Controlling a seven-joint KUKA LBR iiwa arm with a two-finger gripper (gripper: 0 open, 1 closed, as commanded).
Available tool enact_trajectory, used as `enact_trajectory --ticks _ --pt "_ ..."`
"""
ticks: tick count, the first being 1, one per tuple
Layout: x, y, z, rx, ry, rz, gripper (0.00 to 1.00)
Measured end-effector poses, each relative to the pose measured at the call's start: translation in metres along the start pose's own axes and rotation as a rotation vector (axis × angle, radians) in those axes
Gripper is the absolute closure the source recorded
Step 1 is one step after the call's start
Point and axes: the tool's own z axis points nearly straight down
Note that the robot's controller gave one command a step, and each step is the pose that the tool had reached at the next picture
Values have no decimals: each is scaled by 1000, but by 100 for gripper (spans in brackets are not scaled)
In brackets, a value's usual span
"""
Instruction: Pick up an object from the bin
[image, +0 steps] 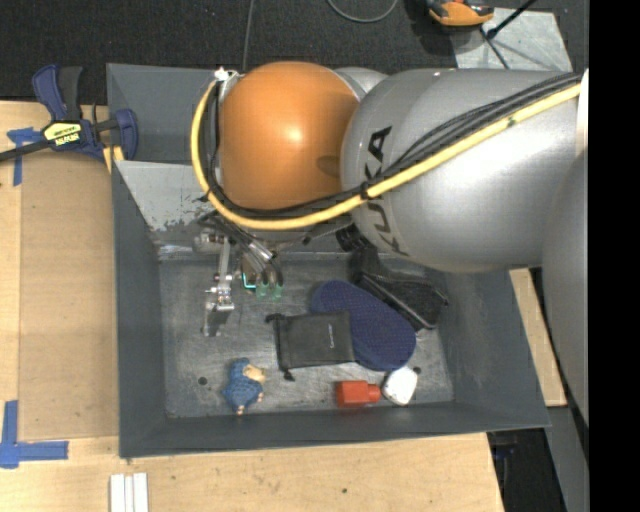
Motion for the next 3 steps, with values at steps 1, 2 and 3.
enact_trajectory --ticks 1,2,3 --pt "-36 -53 101 2 -2 -302 0" --pt "-15 -133 168 0 -8 -643 0" --pt "-18 -131 164 0 -21 -643 100"
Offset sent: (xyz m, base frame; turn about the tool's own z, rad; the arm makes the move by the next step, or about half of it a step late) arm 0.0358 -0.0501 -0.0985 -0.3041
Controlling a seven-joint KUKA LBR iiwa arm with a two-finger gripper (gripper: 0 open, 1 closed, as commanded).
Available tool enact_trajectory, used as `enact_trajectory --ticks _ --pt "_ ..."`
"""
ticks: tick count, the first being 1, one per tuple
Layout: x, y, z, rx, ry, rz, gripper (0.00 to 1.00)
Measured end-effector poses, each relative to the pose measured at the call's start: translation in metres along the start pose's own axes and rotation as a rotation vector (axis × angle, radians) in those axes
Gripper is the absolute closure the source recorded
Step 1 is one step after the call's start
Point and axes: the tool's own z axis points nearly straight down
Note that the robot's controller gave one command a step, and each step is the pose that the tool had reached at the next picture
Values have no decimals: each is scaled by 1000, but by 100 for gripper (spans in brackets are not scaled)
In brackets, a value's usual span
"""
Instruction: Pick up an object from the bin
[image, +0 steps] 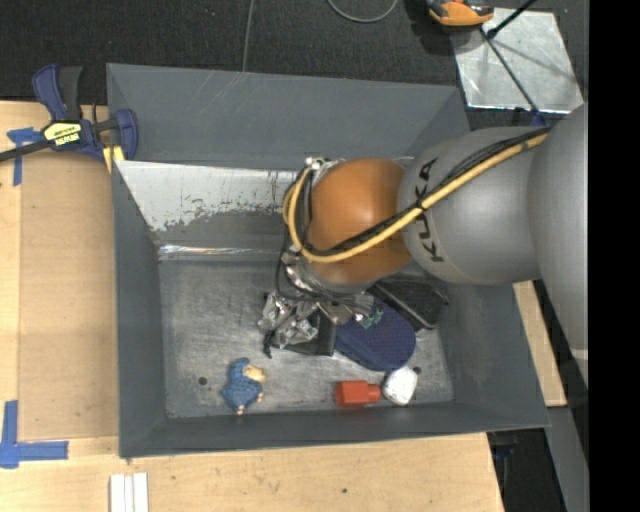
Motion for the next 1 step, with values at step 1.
enact_trajectory --ticks 1 --pt "-10 -1 -94 1 4 4 100"
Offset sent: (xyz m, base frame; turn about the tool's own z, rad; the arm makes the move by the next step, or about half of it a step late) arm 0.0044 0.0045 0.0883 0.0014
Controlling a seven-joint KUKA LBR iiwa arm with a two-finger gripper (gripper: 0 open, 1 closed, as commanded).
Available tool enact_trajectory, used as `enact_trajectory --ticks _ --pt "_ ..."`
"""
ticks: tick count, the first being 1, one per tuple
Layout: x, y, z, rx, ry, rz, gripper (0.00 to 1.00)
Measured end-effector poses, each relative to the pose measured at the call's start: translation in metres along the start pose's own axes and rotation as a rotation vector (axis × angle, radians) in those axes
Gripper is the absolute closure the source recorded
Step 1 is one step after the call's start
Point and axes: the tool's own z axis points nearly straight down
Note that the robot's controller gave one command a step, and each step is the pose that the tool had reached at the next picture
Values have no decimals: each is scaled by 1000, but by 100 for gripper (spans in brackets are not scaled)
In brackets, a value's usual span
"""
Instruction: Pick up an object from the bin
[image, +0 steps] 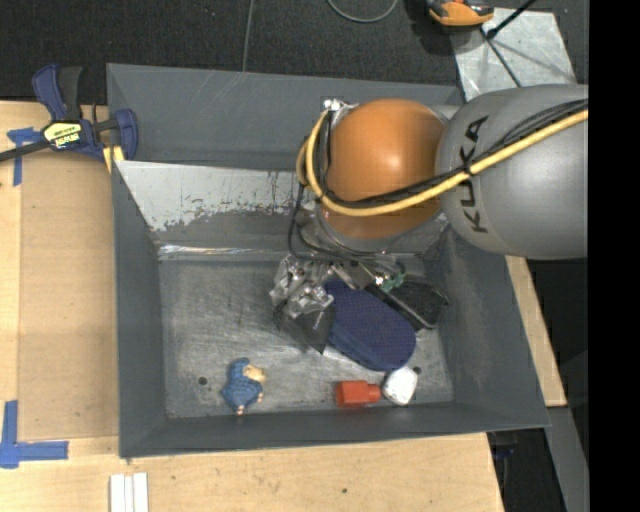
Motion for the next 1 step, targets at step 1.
enact_trajectory --ticks 1 --pt "-12 3 -89 0 -1 23 100"
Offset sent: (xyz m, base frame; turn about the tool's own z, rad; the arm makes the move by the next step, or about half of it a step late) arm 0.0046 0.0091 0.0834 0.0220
